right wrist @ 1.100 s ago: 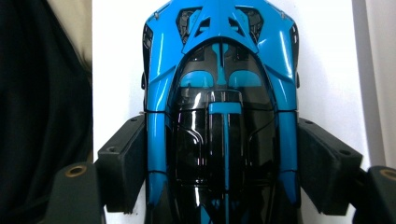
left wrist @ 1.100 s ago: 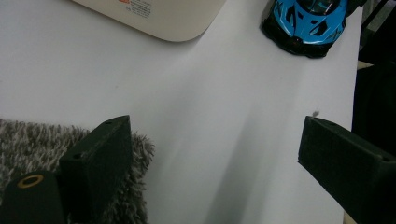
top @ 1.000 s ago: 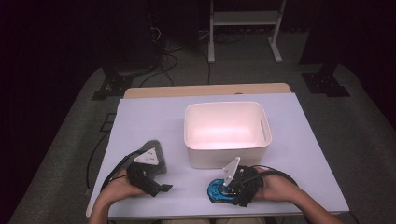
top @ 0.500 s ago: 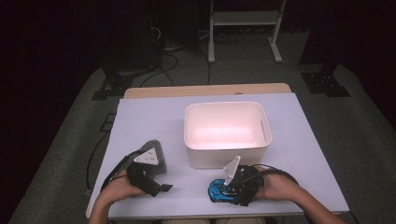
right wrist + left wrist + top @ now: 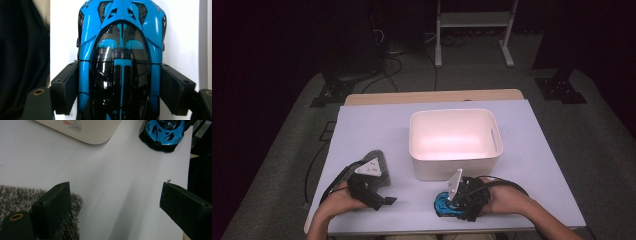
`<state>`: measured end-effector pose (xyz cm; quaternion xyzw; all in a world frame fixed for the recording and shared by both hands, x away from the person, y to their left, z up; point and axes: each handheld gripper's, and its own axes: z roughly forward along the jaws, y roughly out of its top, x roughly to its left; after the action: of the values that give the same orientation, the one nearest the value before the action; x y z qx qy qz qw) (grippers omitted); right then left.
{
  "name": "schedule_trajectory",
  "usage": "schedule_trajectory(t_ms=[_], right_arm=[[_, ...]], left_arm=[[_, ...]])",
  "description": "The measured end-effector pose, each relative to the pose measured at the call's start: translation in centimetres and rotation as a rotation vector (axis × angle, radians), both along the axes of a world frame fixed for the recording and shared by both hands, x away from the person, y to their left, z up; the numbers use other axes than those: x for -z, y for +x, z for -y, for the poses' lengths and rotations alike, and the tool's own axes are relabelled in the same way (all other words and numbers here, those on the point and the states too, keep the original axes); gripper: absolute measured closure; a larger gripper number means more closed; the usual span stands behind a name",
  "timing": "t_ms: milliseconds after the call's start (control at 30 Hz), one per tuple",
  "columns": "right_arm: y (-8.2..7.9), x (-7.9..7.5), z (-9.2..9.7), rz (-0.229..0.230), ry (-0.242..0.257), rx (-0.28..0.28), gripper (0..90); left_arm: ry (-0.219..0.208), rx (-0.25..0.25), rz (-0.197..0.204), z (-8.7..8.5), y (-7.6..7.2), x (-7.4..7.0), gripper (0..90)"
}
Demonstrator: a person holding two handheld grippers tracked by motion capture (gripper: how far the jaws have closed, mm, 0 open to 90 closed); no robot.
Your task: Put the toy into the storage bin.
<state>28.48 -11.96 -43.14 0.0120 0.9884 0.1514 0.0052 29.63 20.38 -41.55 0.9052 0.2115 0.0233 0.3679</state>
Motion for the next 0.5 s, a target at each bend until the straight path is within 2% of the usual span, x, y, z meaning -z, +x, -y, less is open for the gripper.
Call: schedule_trajectory(t_ms=[167,267,500], right_arm=[[0.09,-0.06,-0.34,-0.007,-0.025,-0.004,24.1],[0.08,-0.08,-0.31,-0.007,-0.021,0.001,24.7],[0.06,0.03,0.29,-0.004,0.025,-0.003,24.9]], left_arm=[[0.0,0.002,0.001,0.04,-0.01,-0.01,9.6],[0.0,0.001,-0.001,0.07,-0.01,0.03,9.6],[-0.002,0.0,0.001,-0.08,0.03,0.0,9.6]])
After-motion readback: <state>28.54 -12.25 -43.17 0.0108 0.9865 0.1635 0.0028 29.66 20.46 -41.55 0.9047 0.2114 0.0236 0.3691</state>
